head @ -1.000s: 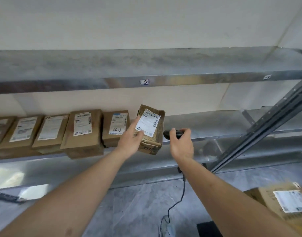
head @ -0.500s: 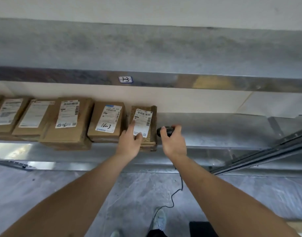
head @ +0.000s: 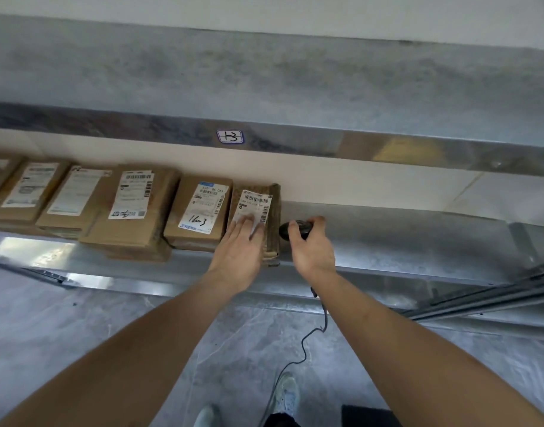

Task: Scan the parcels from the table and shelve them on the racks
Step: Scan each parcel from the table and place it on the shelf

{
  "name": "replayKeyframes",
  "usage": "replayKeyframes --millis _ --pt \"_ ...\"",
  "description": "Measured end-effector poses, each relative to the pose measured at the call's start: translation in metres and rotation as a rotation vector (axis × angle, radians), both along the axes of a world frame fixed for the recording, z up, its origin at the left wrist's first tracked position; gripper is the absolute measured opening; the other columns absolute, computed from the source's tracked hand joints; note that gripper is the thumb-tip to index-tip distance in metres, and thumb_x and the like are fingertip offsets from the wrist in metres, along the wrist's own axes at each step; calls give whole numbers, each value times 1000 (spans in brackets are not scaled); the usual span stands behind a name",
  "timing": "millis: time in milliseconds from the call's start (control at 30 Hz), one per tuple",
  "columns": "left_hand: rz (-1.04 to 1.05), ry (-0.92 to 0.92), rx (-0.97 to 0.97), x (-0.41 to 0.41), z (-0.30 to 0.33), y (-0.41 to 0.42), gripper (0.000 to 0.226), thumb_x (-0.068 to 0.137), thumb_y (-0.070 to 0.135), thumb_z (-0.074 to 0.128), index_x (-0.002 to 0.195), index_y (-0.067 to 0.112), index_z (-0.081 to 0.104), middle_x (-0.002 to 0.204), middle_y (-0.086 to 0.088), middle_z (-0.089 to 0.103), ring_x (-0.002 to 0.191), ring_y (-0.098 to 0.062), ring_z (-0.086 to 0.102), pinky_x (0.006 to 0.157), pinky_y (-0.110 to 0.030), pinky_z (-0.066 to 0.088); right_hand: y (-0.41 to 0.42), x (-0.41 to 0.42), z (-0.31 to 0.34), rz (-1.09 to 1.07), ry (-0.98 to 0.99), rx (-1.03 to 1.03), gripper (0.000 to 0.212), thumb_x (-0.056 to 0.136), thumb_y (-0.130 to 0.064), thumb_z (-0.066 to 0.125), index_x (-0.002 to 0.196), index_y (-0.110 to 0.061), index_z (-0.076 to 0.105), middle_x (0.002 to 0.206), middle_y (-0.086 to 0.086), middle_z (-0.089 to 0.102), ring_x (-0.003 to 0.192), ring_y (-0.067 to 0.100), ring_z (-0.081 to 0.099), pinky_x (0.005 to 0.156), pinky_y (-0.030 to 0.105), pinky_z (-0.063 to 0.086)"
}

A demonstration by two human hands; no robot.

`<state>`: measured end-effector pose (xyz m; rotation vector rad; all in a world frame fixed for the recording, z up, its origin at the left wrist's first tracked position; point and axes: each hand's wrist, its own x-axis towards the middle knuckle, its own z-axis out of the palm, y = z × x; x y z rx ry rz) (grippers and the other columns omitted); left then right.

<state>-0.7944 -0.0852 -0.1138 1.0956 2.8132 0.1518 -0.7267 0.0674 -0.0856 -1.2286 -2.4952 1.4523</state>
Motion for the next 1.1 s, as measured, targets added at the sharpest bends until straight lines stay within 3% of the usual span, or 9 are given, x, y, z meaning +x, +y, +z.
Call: replayKeyframes --millis 233,367,500,667,867,1000,1100 --pt "-16 47 -118 -14 13 -4 60 106 23 46 162 12 26 170 -14 24 159 -30 17 130 -48 9 -1 16 7 -39 25 -9 41 105 -55 48 130 -22 43 106 1 65 98 31 67 90 48 56" --pt "-31 8 -154 -19 23 -1 62 105 23 51 162 13 27 170 -13 23 159 -29 17 130 -47 9 -2 33 15 -97 35 -3 43 106 -55 47 132 -20 43 106 1 63 99 30 65 89 45 54" --pt "-85 -19 -192 -21 40 5 56 105 33 51 155 11 37 162 -16 34 150 -35 32 126 -50 27 -9 49 25 -185 69 23 43 106 -55 48 132 -21 42 109 4 66 100 31 67 92 51 56" --pt "-216 -17 -136 -12 67 8 50 103 43 47 143 13 50 148 -15 50 135 -39 47 112 -52 42 -32 72 43 -350 150 63 39 106 -54 49 126 -21 43 106 3 64 101 32 66 89 45 54" --pt "-433 13 -131 15 94 9 55 105 49 41 148 16 46 152 -12 45 140 -36 40 113 -45 35 -69 112 67 -599 209 84 36 107 -52 47 126 -23 42 105 2 61 97 29 61 86 40 48" --pt "-596 42 -115 38 104 17 61 104 53 42 154 19 42 166 -13 33 148 -38 34 121 -49 31 -84 144 82 -750 232 114 36 106 -54 48 126 -25 43 106 1 61 101 30 62 92 45 50" --pt "-707 76 -121 66 114 26 60 105 53 44 154 18 43 167 -12 31 149 -39 31 124 -51 25 -91 174 91 -839 235 145 37 106 -54 47 127 -24 44 108 3 64 95 29 60 85 42 48"
